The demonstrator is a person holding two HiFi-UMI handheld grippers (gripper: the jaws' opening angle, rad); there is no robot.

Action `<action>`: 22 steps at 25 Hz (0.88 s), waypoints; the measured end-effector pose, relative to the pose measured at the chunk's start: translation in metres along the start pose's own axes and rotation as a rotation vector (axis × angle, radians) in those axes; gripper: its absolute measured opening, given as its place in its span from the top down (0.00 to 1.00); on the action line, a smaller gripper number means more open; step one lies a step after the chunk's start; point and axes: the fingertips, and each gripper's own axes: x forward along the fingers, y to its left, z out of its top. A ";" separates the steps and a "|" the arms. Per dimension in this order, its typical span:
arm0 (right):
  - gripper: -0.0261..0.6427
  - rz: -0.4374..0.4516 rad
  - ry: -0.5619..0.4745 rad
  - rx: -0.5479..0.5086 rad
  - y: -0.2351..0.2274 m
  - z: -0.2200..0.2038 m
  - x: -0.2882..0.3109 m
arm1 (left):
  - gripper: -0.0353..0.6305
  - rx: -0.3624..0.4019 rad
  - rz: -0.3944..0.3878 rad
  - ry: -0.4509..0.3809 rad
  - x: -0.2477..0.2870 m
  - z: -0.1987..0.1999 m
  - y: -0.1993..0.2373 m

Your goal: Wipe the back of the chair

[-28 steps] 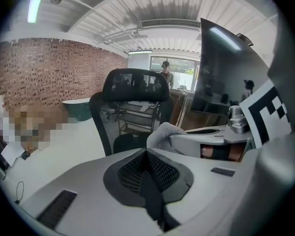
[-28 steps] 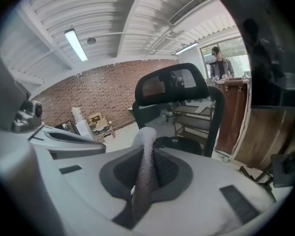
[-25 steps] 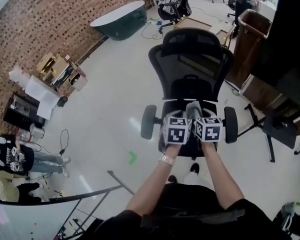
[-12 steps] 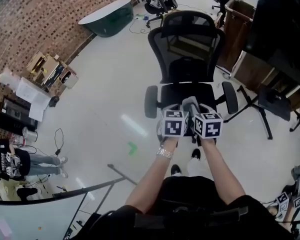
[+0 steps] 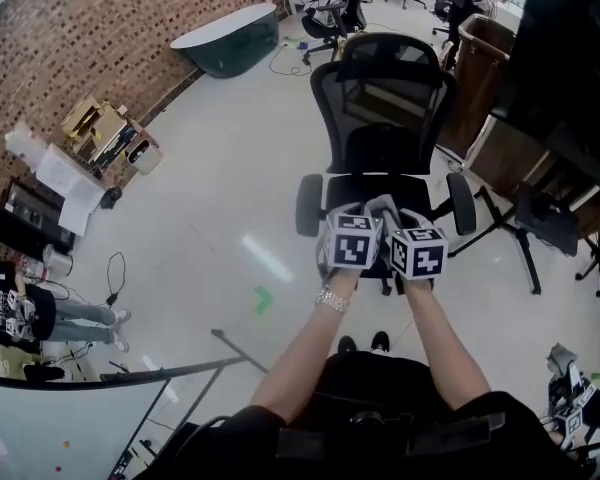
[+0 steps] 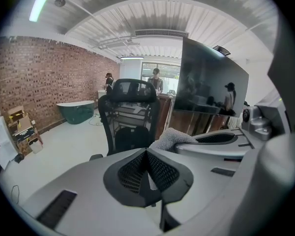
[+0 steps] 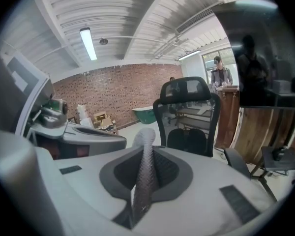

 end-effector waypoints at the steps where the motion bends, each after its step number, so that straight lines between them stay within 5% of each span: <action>1: 0.92 -0.002 -0.009 -0.012 -0.001 0.004 0.000 | 0.96 -0.003 0.005 -0.008 0.001 0.004 0.000; 22: 0.92 0.010 -0.022 -0.017 -0.027 0.008 -0.011 | 0.96 0.014 0.022 -0.017 0.009 0.012 -0.022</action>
